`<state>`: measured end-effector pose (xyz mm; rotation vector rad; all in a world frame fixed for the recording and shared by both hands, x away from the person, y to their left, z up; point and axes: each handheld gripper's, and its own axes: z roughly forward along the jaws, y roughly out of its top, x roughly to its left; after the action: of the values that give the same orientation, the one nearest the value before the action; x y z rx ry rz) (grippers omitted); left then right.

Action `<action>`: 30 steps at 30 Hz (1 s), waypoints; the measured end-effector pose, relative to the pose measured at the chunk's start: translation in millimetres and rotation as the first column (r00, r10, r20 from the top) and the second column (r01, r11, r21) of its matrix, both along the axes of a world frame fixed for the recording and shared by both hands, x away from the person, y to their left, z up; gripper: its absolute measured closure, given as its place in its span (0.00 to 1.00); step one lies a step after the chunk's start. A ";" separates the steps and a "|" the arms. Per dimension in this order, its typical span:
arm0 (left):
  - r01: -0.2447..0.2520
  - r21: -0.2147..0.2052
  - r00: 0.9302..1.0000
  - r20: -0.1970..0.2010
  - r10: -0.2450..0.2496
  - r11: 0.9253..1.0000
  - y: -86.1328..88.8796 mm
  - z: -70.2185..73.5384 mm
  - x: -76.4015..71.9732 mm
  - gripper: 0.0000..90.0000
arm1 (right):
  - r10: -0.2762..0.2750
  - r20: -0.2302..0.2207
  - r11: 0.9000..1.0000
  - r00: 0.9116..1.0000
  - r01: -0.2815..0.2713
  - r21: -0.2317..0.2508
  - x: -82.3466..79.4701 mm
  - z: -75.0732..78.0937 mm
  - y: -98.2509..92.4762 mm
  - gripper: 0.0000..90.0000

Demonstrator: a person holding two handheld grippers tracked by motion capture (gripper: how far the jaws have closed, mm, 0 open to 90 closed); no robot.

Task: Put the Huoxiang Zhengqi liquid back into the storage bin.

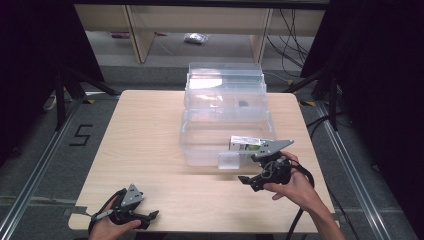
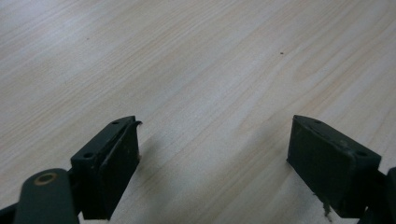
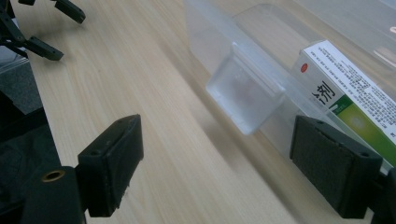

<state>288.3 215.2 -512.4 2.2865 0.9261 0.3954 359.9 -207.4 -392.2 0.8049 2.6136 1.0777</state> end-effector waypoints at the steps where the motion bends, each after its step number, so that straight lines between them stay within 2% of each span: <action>1: 0.001 0.000 1.000 -0.001 -0.001 1.000 0.1 0.1 0.0 0.18 | -0.002 0.005 1.000 1.000 0.002 -0.001 -0.6 -0.9 0.2 0.20; 2: 0.002 0.004 1.000 0.001 -0.002 1.000 0.2 0.1 0.1 0.18 | 0.000 -0.008 1.000 1.000 0.000 -0.008 -1.7 -1.1 -0.1 0.20; 3: -0.001 0.005 1.000 0.004 0.001 1.000 0.0 -0.3 0.1 0.18 | -0.004 0.007 1.000 1.000 0.004 -0.005 -1.6 -2.5 -0.2 0.20; 4: -0.022 -0.022 1.000 0.009 0.022 1.000 -1.7 -1.6 -0.4 0.18 | 0.005 -0.002 1.000 1.000 -0.005 -0.014 -2.2 -2.8 -1.0 0.20; 6: -0.018 -0.016 1.000 0.009 0.018 1.000 -1.4 -1.2 -0.3 0.18 | -0.019 0.008 1.000 1.000 0.019 -0.001 -4.3 -7.1 -0.6 0.20; 8: -0.024 -0.025 1.000 0.009 0.024 0.999 -2.0 -1.7 -0.5 0.18 | -0.010 0.013 1.000 1.000 0.010 0.004 -5.2 -11.0 -1.4 0.21; 9: 0.000 0.003 1.000 0.002 -0.001 1.000 0.0 0.0 0.0 0.18 | -0.010 -0.001 1.000 1.000 0.010 -0.004 -6.1 -11.8 -2.4 0.21; 12: -0.001 0.006 1.000 0.004 0.001 1.000 -0.1 -0.3 0.2 0.18 | -0.026 -0.009 1.000 1.000 0.026 0.016 -7.6 -20.3 -2.8 0.21; 14: -0.023 -0.022 1.000 0.010 0.024 0.999 -1.9 -1.6 -0.5 0.18 | -0.027 -0.015 0.999 1.000 0.027 0.017 -7.5 -25.3 -3.8 0.21; 16: -0.021 -0.022 1.000 0.009 0.021 1.000 -1.8 -1.6 -0.5 0.18 | -0.035 -0.019 0.999 0.999 0.036 0.033 -7.9 -32.2 -3.2 0.21; 17: 0.005 0.006 1.000 0.002 -0.005 1.000 0.1 0.0 0.0 0.18 | -0.038 -0.021 0.999 0.999 0.039 0.023 -8.2 -34.0 -3.2 0.21; 19: 0.001 0.005 1.000 0.004 -0.001 1.000 -0.1 -0.1 -0.1 0.18 | -0.031 -0.053 0.999 0.998 0.032 0.018 -8.7 -37.1 -2.6 0.21; 21: 0.003 0.005 1.000 0.002 -0.003 1.000 0.2 0.2 -0.2 0.18 | -0.034 -0.046 0.999 0.998 0.035 0.028 -9.2 -39.6 -1.2 0.21; 23: 0.004 0.009 1.000 0.003 -0.004 1.000 0.3 0.3 0.0 0.18 | -0.035 -0.056 0.999 0.998 0.036 0.015 -9.8 -39.7 -1.3 0.21; 25: -0.021 -0.020 1.000 0.010 0.021 1.000 -1.7 -1.2 -0.7 0.18 | -0.035 -0.040 0.999 0.999 0.036 0.025 -9.9 -42.6 -0.4 0.21; 26: -0.020 -0.019 1.000 0.010 0.020 1.000 -1.7 -1.2 -0.7 0.18 | -0.042 -0.061 0.999 0.997 0.043 0.020 -11.6 -41.9 -0.5 0.21; 27: -0.020 -0.019 1.000 0.010 0.020 1.000 -1.6 -1.2 -0.7 0.18 | -0.029 -0.043 0.999 0.999 0.030 0.018 -10.7 -43.1 -1.0 0.21; 30: -0.023 -0.023 1.000 0.008 0.023 0.999 -1.9 -1.4 -0.8 0.18 | -0.032 -0.048 0.999 0.998 0.033 0.021 -12.3 -46.3 -0.9 0.22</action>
<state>287.4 213.3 -513.7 2.2539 0.9485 0.4022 347.6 -208.3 -438.6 0.8853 2.6230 1.0938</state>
